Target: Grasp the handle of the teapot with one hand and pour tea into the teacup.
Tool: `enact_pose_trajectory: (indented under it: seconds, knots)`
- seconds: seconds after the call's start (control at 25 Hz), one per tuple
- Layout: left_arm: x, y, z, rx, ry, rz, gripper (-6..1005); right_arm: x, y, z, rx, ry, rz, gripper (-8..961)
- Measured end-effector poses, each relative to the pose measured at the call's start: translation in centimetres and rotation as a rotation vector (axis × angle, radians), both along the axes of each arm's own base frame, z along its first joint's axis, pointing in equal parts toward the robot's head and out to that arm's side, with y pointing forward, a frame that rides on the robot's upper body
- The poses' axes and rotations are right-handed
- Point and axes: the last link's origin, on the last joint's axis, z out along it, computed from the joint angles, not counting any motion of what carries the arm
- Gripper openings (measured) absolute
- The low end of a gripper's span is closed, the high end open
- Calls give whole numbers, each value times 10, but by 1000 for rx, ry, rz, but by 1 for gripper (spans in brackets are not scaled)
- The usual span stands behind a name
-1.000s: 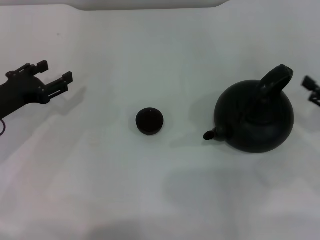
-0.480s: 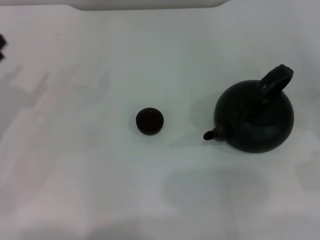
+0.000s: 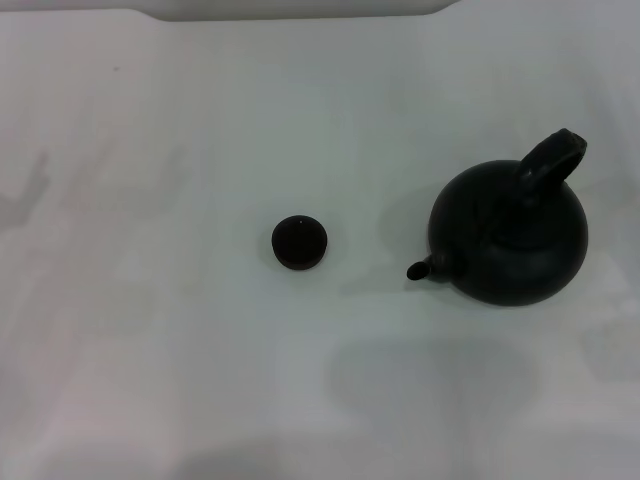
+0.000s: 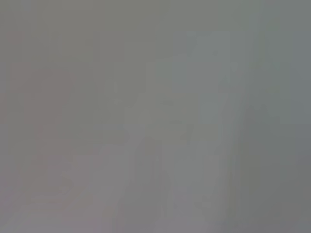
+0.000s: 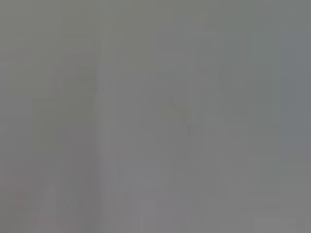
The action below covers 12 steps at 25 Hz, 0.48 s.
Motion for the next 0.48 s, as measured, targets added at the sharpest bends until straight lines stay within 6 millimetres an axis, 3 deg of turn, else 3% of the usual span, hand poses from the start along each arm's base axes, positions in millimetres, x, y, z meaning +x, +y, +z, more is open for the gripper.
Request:
enact_pose_trajectory:
  seconds: [0.48]
  knots:
    - [-6, -14, -5, -25, -39, 27, 774, -6, 7, -1, 116, 31, 23, 864]
